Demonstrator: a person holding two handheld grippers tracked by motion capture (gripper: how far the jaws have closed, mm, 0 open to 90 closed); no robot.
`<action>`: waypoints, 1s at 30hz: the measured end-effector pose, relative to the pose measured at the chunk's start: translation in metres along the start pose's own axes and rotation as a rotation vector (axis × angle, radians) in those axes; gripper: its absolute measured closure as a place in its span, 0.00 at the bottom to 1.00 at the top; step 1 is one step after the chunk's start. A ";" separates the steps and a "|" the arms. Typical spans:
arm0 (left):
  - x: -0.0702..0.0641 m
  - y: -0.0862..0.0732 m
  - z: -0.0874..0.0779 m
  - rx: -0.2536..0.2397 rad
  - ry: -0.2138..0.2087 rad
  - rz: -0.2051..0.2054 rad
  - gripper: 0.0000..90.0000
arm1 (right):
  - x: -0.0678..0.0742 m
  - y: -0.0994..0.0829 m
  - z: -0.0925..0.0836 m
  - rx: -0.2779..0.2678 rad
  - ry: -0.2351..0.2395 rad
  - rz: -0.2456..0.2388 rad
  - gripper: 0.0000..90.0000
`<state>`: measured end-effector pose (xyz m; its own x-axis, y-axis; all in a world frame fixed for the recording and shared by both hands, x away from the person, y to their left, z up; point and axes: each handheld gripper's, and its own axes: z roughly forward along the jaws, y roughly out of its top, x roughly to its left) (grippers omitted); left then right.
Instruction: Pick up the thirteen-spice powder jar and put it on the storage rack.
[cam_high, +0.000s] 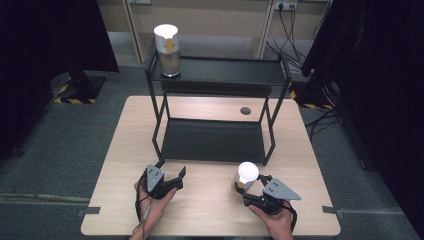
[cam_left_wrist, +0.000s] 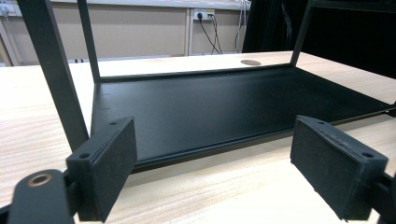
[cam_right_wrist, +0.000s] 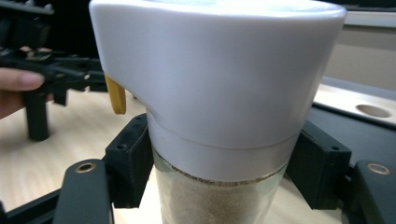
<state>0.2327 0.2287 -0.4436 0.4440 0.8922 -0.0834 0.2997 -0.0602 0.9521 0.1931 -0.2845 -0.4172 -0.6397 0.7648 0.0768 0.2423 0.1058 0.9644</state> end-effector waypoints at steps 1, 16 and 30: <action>0.000 0.000 0.000 0.001 0.000 0.001 0.16 | 0.000 0.001 -0.001 -0.004 -0.010 0.002 0.34; -0.001 0.000 0.000 -0.001 0.001 0.002 0.16 | -0.002 0.020 -0.005 -0.065 -0.089 -0.016 0.34; -0.001 0.000 0.000 -0.002 0.002 -0.001 0.16 | -0.008 0.043 -0.004 -0.141 -0.145 -0.022 0.34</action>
<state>0.2320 0.2280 -0.4438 0.4422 0.8930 -0.0836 0.2987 -0.0587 0.9526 0.2054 -0.2888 -0.3751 -0.5292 0.8480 0.0283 0.1183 0.0407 0.9921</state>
